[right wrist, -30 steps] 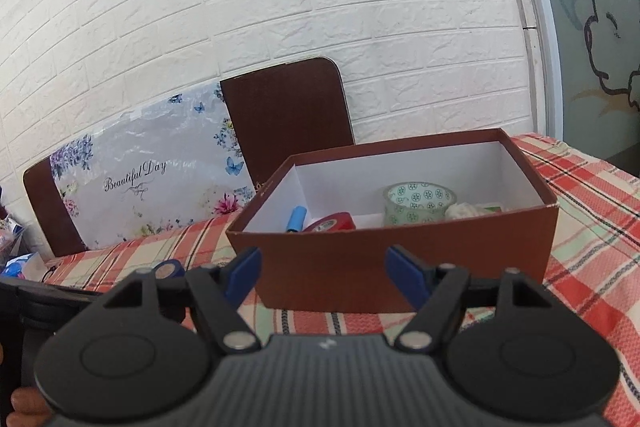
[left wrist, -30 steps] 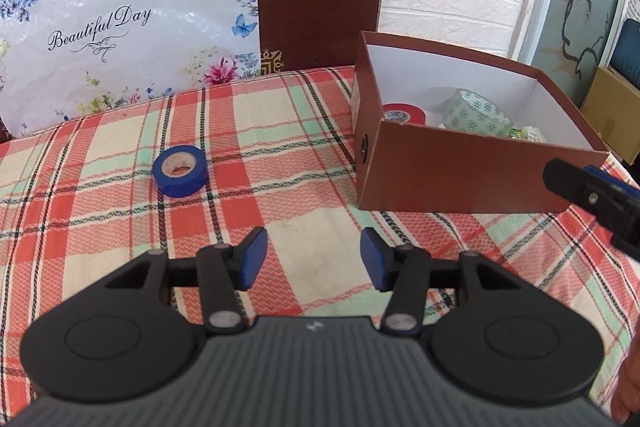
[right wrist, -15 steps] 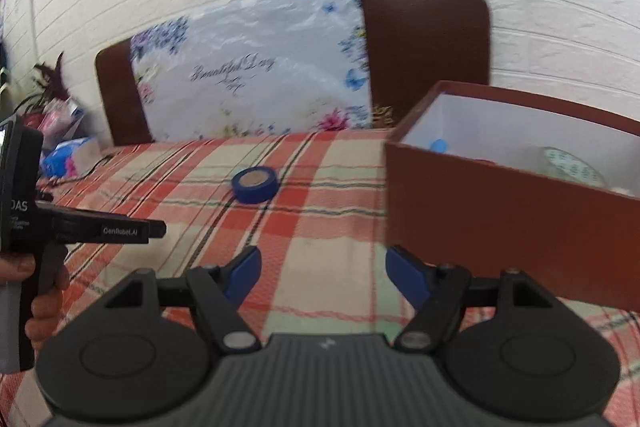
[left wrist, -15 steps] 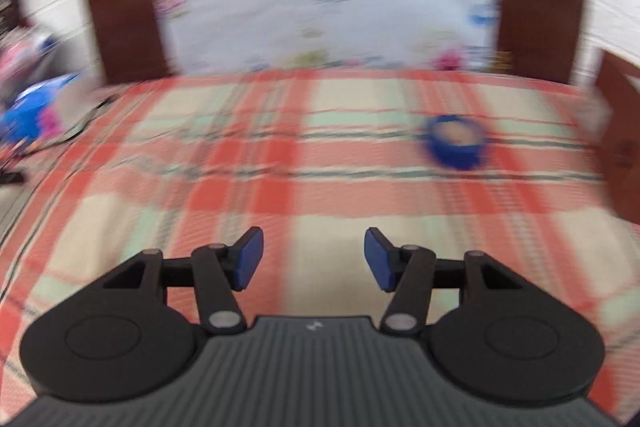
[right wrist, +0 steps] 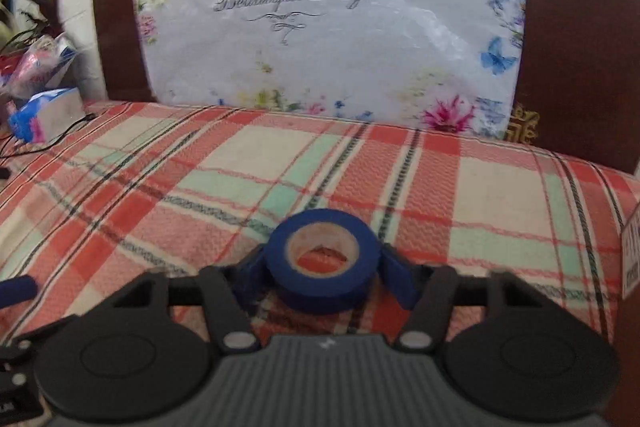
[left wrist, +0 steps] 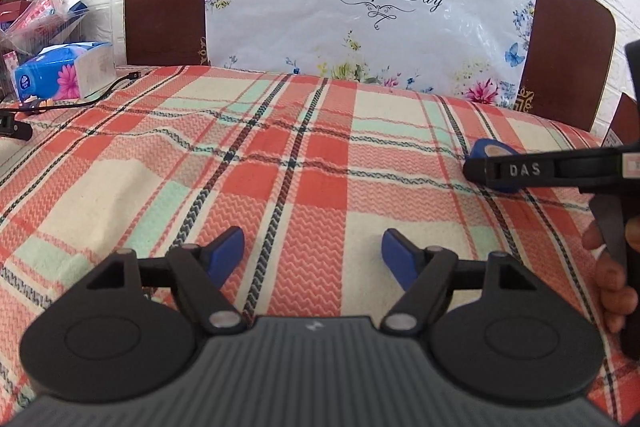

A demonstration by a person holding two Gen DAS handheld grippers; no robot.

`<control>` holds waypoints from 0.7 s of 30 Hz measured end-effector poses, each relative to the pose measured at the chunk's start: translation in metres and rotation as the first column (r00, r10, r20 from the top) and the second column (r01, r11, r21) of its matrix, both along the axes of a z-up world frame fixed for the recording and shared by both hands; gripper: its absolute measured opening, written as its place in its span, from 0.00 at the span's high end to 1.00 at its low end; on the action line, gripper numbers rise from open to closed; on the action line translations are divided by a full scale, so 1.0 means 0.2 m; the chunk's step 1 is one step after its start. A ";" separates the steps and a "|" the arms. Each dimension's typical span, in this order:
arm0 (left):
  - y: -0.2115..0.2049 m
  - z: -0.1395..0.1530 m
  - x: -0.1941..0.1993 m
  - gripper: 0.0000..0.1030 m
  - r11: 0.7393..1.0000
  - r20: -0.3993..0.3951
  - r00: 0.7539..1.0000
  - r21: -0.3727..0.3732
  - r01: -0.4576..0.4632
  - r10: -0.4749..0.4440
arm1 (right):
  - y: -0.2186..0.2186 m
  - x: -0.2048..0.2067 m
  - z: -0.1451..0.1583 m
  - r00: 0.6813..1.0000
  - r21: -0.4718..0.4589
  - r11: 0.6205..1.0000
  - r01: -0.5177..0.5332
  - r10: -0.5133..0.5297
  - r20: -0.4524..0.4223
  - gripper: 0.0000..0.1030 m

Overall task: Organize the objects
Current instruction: 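Withdraw the right gripper and reach toward the blue tape roll, then grasp the blue tape roll by its rim with the right gripper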

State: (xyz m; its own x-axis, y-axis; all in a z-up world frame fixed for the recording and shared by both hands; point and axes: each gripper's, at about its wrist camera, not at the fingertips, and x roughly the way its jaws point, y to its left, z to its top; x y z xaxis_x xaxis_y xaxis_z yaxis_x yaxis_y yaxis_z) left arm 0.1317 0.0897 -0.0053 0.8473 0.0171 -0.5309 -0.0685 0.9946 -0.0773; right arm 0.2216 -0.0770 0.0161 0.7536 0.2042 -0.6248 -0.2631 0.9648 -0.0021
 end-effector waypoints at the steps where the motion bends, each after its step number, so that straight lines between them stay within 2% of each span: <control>1: 0.00 0.00 0.00 0.25 1.000 0.000 1.000 -0.002 0.001 -0.001 | -0.01 -0.03 0.00 1.000 0.005 1.000 -0.008 0.008 -0.011 0.43; 4: 0.00 0.00 0.00 0.25 1.000 0.001 1.000 -0.004 0.001 -0.001 | -0.06 -0.18 0.01 0.999 0.000 0.999 -0.043 0.043 -0.025 0.43; 7: 0.00 0.00 0.00 0.23 1.000 -0.002 1.000 -0.002 0.008 -0.008 | -0.20 -0.44 0.03 0.997 -0.014 0.998 -0.065 0.065 -0.038 0.43; 9: -0.02 0.00 0.01 0.19 0.999 -0.016 0.999 0.009 0.034 -0.034 | -0.33 -0.63 0.04 0.998 -0.040 0.998 -0.047 0.045 -0.042 0.43; 11: -0.07 0.02 0.02 0.20 0.997 -0.052 0.996 0.044 0.068 -0.066 | -0.47 -0.81 0.07 1.000 -0.076 0.997 -0.015 0.013 -0.026 0.43; 12: -0.10 0.04 0.01 0.25 0.996 -0.073 0.993 0.020 0.093 -0.091 | -0.54 -0.89 0.08 1.000 -0.091 0.996 0.001 -0.003 -0.015 0.42; 13: -0.13 0.08 0.00 0.30 0.988 -0.085 0.986 -0.053 0.142 -0.146 | -0.60 -0.96 0.09 1.000 -0.105 0.994 0.019 -0.019 -0.004 0.34; 14: -0.18 0.12 -0.02 0.31 0.972 -0.091 0.973 -0.124 0.199 -0.210 | -0.65 -1.02 0.10 0.999 -0.116 0.992 0.043 -0.042 0.008 0.31; 16: -0.36 0.20 -0.07 0.37 0.925 -0.102 0.929 -0.181 0.334 -0.356 | -0.74 -1.10 0.12 0.997 -0.098 0.992 0.076 -0.075 0.017 0.32; 18: -0.55 0.26 -0.11 0.43 0.864 -0.122 0.862 -0.185 0.467 -0.492 | -0.78 -1.15 0.14 0.996 -0.075 0.993 0.086 -0.085 0.021 0.33; 19: -0.65 0.28 -0.14 0.45 0.823 -0.142 0.816 -0.204 0.530 -0.560 | -0.78 -1.17 0.14 0.996 -0.075 0.994 0.085 -0.083 0.032 0.33; 21: -0.79 0.30 -0.16 0.45 0.758 -0.190 0.737 -0.242 0.605 -0.649 | -0.77 -1.18 0.15 0.996 -0.079 0.994 0.074 -0.070 0.047 0.33</control>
State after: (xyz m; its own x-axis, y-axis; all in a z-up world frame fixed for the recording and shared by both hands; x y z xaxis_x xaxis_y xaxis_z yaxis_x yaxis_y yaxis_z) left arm 0.1004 -0.0682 0.0548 0.4751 -0.5703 -0.6701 0.5284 0.7939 -0.3011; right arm -0.0149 -0.2308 0.0463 0.7916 0.0988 -0.6030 -0.1907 0.9775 -0.0902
